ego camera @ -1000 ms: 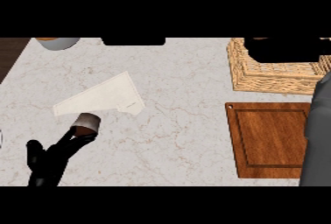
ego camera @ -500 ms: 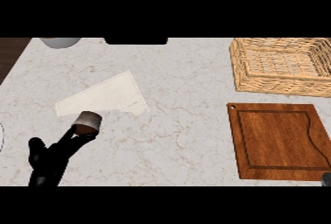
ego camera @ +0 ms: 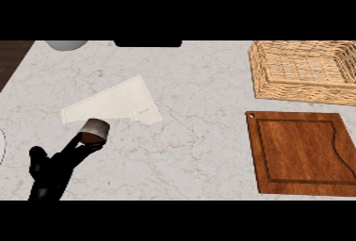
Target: Pick the sweet potato from the cutting board and place it in the basket
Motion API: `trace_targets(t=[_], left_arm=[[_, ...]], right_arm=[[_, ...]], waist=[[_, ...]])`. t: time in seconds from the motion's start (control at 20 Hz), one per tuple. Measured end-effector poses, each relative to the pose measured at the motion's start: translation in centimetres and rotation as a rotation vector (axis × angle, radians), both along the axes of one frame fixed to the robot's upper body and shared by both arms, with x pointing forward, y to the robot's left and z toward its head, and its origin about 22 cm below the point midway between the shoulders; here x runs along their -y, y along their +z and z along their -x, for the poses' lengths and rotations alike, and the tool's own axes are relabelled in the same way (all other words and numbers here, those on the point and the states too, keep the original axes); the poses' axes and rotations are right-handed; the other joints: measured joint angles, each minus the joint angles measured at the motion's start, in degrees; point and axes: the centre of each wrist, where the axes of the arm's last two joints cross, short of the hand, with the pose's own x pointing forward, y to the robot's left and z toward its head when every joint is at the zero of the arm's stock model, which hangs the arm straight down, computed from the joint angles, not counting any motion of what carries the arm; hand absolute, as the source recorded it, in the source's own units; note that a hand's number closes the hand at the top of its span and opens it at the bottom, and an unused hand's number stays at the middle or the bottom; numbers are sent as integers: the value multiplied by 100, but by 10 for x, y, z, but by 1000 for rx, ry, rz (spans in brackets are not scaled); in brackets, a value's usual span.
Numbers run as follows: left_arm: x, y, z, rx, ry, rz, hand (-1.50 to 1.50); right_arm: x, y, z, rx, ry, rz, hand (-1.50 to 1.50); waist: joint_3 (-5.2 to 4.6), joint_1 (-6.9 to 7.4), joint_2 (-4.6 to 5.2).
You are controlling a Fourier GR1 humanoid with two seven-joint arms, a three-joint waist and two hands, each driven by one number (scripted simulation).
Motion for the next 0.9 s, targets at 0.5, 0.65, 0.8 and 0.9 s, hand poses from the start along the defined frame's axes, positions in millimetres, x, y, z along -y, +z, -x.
trace_targets(t=[0.5, 0.65, 0.8, 0.9], left_arm=[[0, -3, -2, 4, 10, 1, 0], [3, -3, -1, 5, 12, -7, 0], [3, -4, 0, 13, 10, -6, 0], [1, -3, -1, 11, 8, -3, 0]], right_arm=[[39, -49, -25, 10, 11, -183, 150], [54, -69, -26, 15, 11, -201, 150], [66, -81, -25, -16, -64, -140, 150], [74, -88, -24, -42, -108, -80, 150]], waist=[[16, 2, -8], [19, 1, -7], [15, 9, 3], [10, 10, 8]])
